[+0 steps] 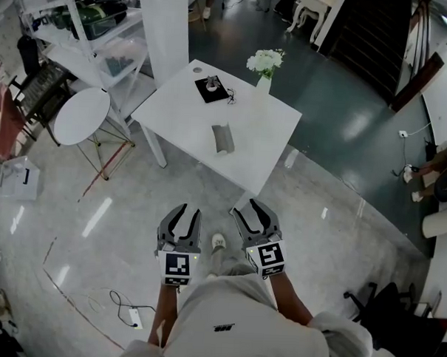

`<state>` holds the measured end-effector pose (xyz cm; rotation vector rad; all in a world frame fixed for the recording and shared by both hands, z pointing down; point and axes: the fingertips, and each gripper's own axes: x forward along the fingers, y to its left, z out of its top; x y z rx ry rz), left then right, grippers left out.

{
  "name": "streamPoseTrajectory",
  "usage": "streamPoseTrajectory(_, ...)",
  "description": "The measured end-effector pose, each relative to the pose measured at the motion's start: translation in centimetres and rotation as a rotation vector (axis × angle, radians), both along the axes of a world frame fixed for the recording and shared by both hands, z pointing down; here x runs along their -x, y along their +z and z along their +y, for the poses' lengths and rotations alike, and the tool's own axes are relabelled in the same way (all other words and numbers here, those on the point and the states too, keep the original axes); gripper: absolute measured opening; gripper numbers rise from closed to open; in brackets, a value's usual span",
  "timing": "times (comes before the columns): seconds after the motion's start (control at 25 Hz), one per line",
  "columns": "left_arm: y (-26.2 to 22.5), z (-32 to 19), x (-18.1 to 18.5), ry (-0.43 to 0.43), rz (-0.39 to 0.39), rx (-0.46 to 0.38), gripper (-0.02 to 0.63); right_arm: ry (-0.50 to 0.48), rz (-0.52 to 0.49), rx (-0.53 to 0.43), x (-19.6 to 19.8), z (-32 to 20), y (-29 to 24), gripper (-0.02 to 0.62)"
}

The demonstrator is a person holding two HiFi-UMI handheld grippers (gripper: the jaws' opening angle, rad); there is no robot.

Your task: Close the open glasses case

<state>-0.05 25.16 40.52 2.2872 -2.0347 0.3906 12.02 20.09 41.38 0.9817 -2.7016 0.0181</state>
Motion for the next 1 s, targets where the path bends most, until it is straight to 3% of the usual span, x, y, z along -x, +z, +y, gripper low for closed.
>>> streamPoseTrajectory(1.0,-0.9,-13.4,0.5,-0.077,-0.045,0.021,0.135,-0.103,-0.084,0.032,2.3,-13.8,-0.4,0.196)
